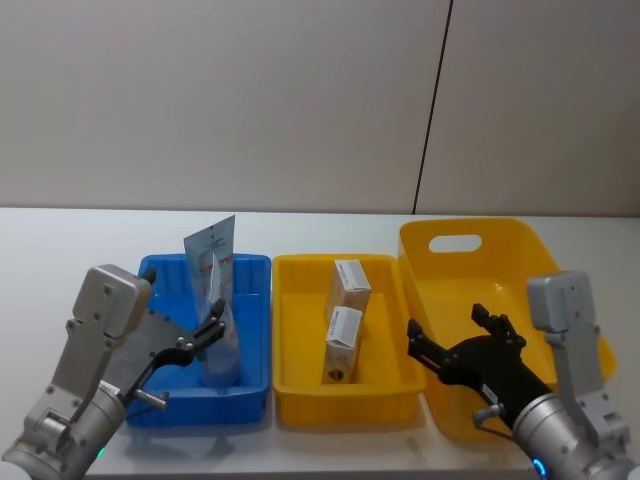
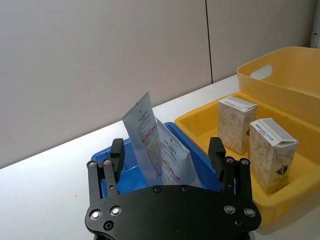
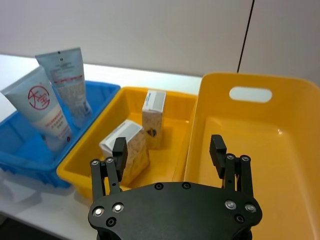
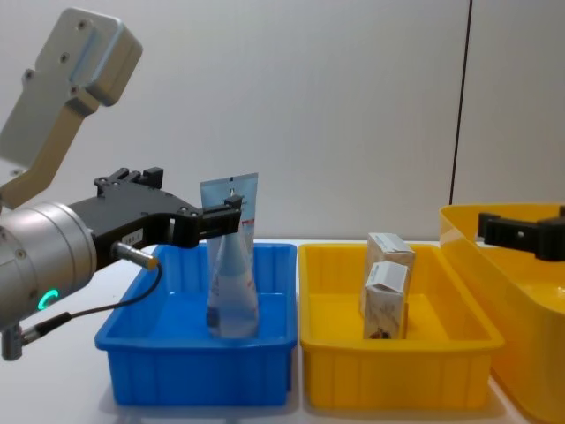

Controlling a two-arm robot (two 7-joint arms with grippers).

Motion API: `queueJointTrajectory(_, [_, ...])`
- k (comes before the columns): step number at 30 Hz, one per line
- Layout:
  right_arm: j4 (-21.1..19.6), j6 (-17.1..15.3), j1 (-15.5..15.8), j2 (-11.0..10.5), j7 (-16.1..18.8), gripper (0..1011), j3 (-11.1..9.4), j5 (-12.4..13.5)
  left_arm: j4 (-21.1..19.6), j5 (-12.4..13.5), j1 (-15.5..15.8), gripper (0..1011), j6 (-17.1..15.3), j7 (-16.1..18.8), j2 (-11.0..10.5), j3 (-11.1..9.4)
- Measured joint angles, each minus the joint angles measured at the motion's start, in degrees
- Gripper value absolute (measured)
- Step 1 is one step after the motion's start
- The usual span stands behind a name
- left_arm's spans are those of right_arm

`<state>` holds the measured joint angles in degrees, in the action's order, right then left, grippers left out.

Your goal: Bimanual collaborative sorting of washing and personal care products

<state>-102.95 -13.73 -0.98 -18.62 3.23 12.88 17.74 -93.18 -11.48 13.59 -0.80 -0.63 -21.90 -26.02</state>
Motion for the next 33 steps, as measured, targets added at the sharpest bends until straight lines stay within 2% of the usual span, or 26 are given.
queueJointTrajectory(3, [-0.9,-4.6,-0.8,0.4,-0.5,1002,0.2,0.5,0.0,0.0,0.0,1001,0.0,0.0,0.0,0.0])
queueJointTrajectory(4, [-0.9,-4.6,-0.8,0.4,-0.5,1002,0.2,0.5,0.0,0.0,0.0,1001,0.0,0.0,0.0,0.0])
queueJointTrajectory(7, [-1.9,-8.8,-1.9,0.7,-1.0,1002,0.6,0.7,0.0,0.0,0.0,1001,0.0,0.0,0.0,0.0])
queueJointTrajectory(11, [-2.6,-11.9,-3.0,0.8,-1.3,1002,1.4,0.5,0.0,0.0,0.0,1001,0.0,0.0,0.0,0.0])
queueJointTrajectory(17, [-3.1,-14.5,-5.4,0.7,-1.3,1002,4.0,-1.3,0.0,0.0,0.0,1001,0.0,0.0,0.0,0.0])
queueJointTrajectory(23, [-2.3,-15.7,-7.7,0.6,-1.0,1002,6.5,-3.4,0.0,0.0,0.0,1001,0.0,0.0,0.0,0.0])
queueJointTrajectory(25, [-1.1,-16.0,-9.0,0.7,-0.9,1002,8.0,-4.7,0.0,0.0,0.0,1001,0.0,0.0,0.0,0.0])
queueJointTrajectory(33, [3.4,-15.8,-11.9,1.7,-0.7,1002,11.2,-7.5,0.0,0.0,0.0,1001,0.0,0.0,0.0,0.0])
